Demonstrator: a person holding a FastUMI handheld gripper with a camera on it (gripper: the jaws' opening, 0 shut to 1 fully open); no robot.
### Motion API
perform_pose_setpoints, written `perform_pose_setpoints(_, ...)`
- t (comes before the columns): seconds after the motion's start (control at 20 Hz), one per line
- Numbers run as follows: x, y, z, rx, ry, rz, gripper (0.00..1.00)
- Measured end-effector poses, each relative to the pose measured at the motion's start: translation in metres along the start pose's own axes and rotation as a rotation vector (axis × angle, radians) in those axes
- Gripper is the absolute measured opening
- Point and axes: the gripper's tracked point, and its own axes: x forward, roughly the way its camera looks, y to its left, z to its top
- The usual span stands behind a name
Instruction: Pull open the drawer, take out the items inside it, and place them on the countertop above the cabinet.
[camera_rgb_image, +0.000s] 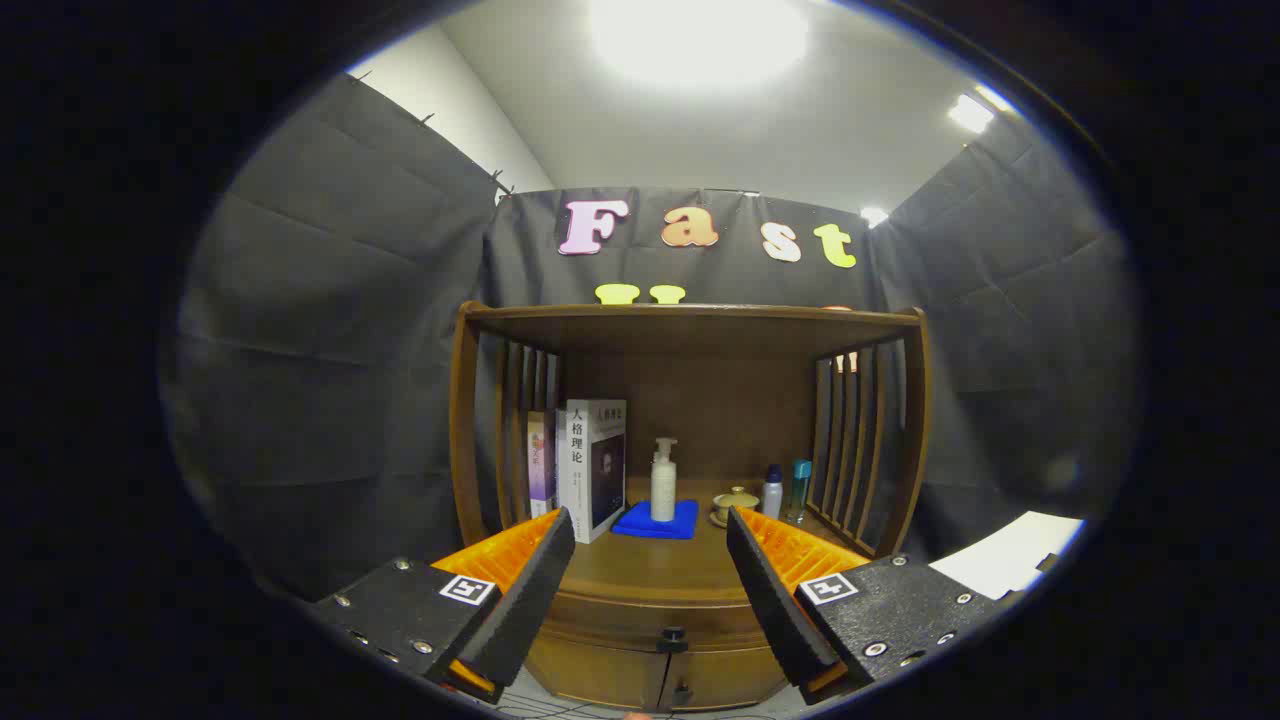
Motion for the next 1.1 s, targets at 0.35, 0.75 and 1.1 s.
perform_pose_setpoints(0.35, 0.003, -0.018, -0.003, 0.038, 0.007, -0.035, 0.95)
perform_pose_setpoints(0.75, 0.004, -0.01, -0.009, 0.009, 0.023, -0.017, 0.95)
perform_pose_setpoints(1.1, 0.006, -0.004, -0.02, -0.011, 0.045, -0.014, 0.95)
